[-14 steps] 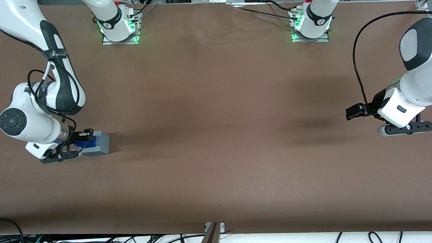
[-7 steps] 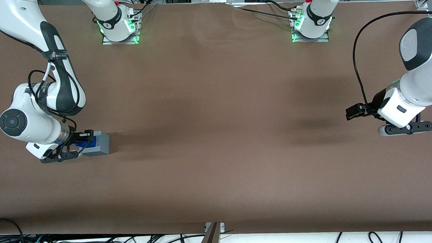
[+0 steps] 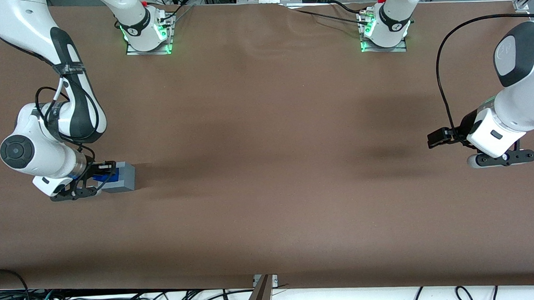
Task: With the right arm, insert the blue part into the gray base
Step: 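Lower the blue part into the gray base's square opening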
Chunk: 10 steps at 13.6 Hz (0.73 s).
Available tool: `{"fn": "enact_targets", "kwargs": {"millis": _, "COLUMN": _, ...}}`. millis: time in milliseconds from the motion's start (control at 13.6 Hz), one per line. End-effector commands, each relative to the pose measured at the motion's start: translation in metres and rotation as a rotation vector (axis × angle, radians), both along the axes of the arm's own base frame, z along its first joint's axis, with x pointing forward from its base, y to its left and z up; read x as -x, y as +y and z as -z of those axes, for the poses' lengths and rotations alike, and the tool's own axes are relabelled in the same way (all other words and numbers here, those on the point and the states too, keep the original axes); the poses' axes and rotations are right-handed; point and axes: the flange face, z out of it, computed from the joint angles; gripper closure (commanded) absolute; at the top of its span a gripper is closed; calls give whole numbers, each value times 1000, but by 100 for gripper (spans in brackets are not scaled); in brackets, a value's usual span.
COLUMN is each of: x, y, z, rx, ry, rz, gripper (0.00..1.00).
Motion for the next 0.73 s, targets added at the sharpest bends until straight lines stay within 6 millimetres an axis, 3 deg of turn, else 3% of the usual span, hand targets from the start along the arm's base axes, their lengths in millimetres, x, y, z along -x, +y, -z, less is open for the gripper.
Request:
{"fn": "enact_targets", "kwargs": {"millis": 0, "x": -2, "y": -1, "z": 0, "rx": -10, "ry": -10, "rz": 16, "gripper": 88}}
{"fn": "enact_targets", "kwargs": {"millis": 73, "x": -2, "y": -1, "z": 0, "rx": -10, "ry": -10, "rz": 16, "gripper": 86}}
{"fn": "enact_targets", "kwargs": {"millis": 147, "x": -2, "y": -1, "z": 0, "rx": -10, "ry": -10, "rz": 16, "gripper": 59}}
{"fn": "enact_targets", "kwargs": {"millis": 220, "x": -2, "y": -1, "z": 0, "rx": -11, "ry": -10, "rz": 19, "gripper": 1}}
{"fn": "enact_targets", "kwargs": {"millis": 660, "x": -1, "y": -1, "z": -8, "rx": -12, "ry": -11, "rz": 16, "gripper": 1}}
